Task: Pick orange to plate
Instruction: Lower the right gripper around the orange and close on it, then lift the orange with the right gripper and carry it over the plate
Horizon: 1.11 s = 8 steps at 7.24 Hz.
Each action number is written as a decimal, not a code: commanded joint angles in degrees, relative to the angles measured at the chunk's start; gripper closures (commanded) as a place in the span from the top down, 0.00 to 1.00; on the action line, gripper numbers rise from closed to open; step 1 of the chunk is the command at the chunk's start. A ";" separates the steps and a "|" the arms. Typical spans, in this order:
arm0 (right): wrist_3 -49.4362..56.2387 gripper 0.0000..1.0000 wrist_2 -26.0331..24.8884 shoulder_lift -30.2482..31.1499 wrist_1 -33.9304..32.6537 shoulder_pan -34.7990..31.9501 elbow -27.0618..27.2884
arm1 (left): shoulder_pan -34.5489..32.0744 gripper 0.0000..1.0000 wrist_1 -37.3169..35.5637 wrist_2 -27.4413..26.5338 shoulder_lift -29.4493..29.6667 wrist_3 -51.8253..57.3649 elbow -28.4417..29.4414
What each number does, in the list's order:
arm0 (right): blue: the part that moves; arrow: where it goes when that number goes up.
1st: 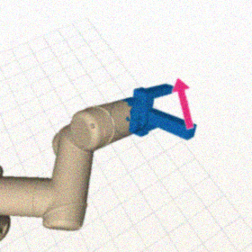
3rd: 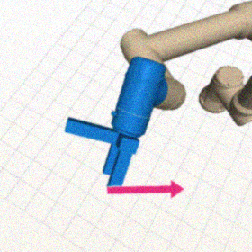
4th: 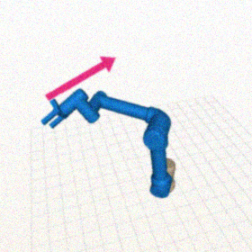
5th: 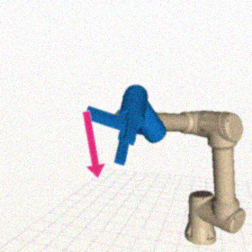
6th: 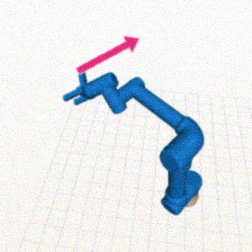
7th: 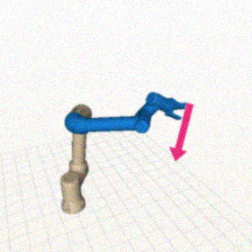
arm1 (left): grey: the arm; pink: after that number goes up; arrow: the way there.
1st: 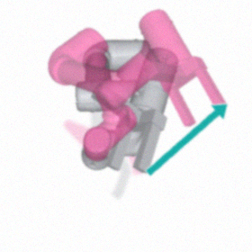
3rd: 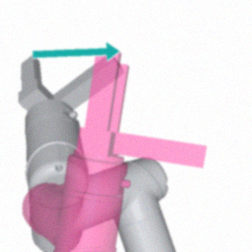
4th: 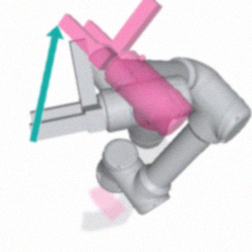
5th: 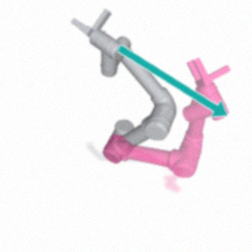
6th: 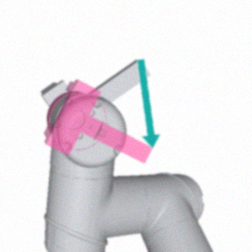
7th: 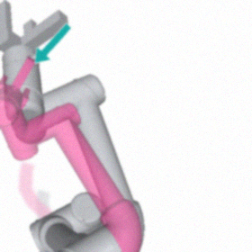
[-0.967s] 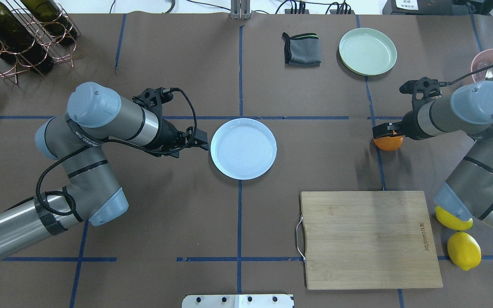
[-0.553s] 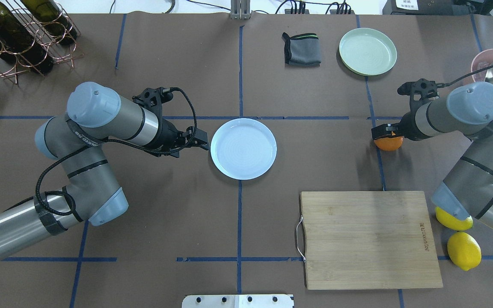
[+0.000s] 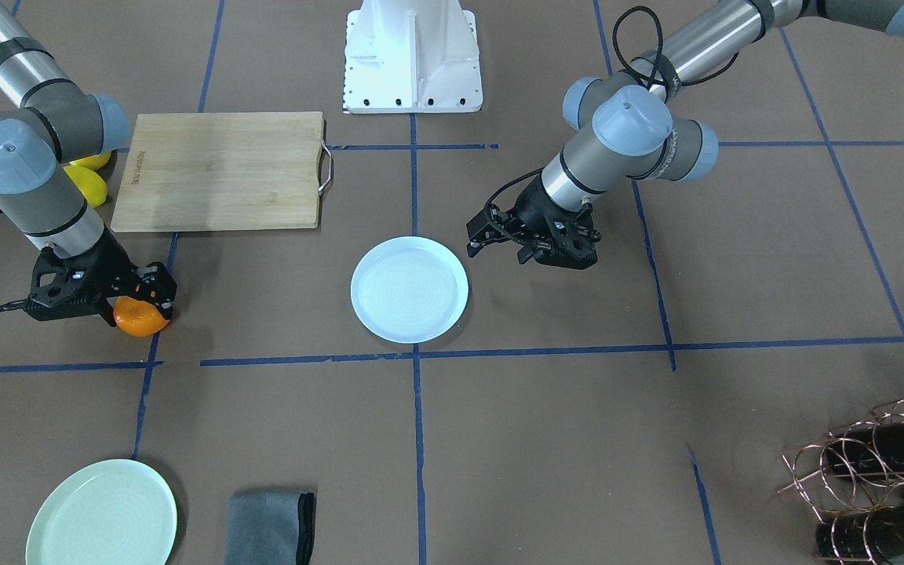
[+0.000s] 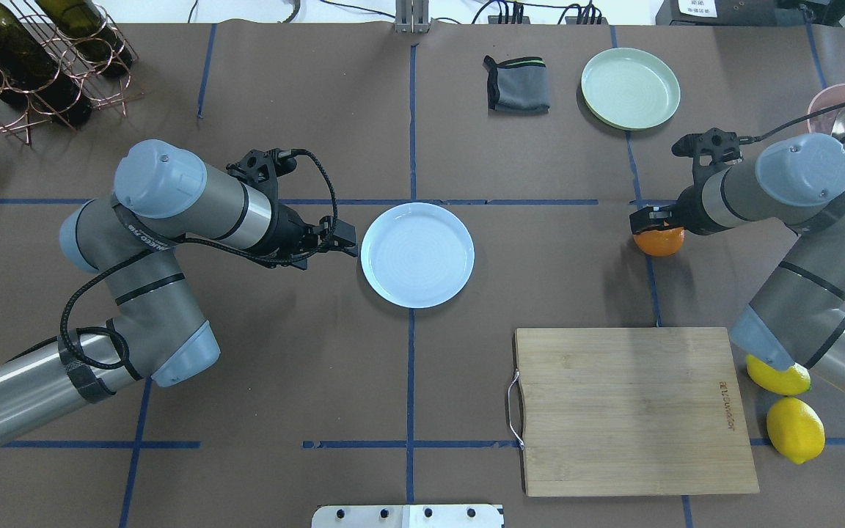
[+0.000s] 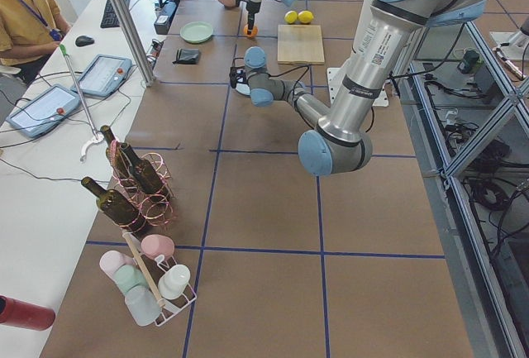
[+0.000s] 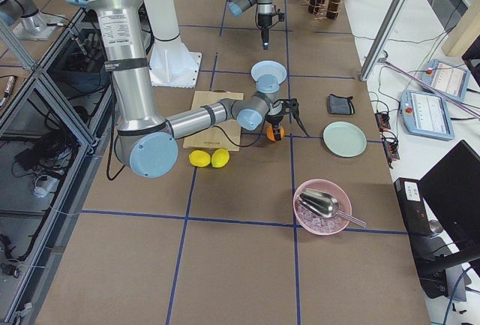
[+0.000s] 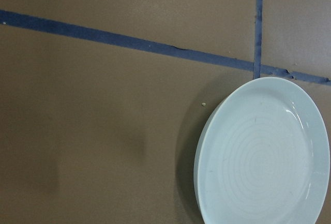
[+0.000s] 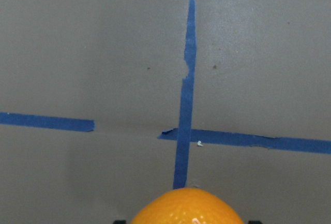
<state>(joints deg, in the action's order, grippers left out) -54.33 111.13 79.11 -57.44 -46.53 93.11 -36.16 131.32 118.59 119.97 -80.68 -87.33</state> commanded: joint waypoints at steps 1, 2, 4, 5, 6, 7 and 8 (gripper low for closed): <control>-7.13 0.04 0.31 -2.71 -0.75 0.47 4.34 | -0.23 0.99 -0.01 0.06 -0.09 0.00 -1.43; -18.16 0.04 -0.90 -9.43 -1.10 5.18 3.84 | -0.32 0.99 -0.01 0.23 -2.09 0.00 -4.14; -27.82 0.05 -11.41 -22.43 -8.26 13.19 0.34 | -0.76 0.99 -0.01 0.23 -3.60 0.00 -6.45; -31.24 0.05 -12.85 -27.29 -8.92 14.53 -3.86 | -0.85 0.99 -0.01 0.23 -4.21 0.00 -7.15; -31.54 0.05 -15.13 -29.60 -8.75 15.93 -6.69 | -0.85 0.99 0.08 0.23 -4.57 -0.09 -7.24; -31.54 0.05 -16.89 -30.59 -8.75 16.73 -8.37 | -0.85 0.99 0.08 0.23 -5.18 -0.09 -7.59; -31.28 0.07 -17.70 -30.59 -8.75 17.61 -9.60 | -0.85 0.99 0.08 0.23 -5.27 -0.09 -7.51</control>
<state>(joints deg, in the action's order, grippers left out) -85.57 95.00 49.39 -66.11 -30.10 85.48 -36.99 131.39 118.83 115.03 -80.76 -94.74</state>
